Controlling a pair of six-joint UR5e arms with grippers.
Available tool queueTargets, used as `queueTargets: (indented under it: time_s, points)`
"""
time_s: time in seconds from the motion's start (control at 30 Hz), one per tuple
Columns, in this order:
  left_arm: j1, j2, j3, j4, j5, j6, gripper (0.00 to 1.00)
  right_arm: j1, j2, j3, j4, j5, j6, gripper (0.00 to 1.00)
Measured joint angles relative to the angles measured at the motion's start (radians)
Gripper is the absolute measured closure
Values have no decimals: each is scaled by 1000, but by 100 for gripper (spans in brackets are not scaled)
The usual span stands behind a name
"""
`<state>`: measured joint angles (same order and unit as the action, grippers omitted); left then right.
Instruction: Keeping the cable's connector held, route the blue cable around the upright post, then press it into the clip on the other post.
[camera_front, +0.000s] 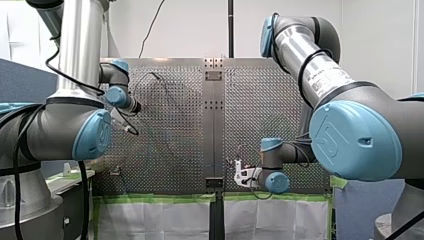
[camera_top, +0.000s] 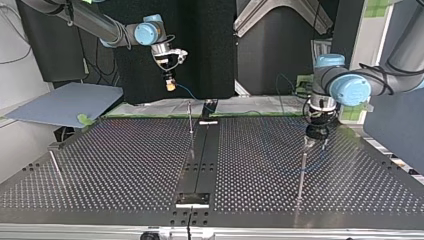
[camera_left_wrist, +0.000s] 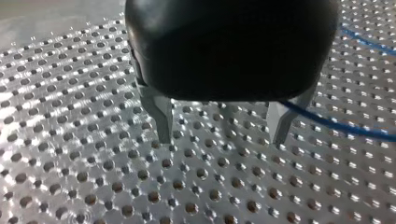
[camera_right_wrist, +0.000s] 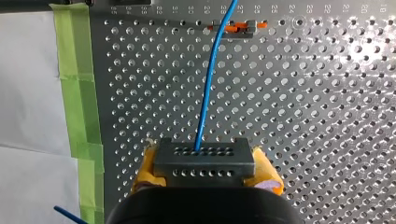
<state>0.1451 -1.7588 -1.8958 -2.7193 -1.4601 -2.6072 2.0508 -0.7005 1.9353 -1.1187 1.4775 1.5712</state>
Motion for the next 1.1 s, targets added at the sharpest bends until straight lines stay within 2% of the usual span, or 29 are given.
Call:
queueTargets:
  time_s: [0.13,0.47,0.73,1.1]
  points:
    - [-1,-23,39,-15,11,4,0,0,0,0,-1,0,0,100]
    - [8,-93,129,-47,7,59,0,0,0,0,-1,0,1,100]
    - [6,-96,136,-61,-15,97,0,1,0,0,0,0,1,100]
    - [2,-97,137,-154,-86,188,0,0,0,0,0,0,-1,100]
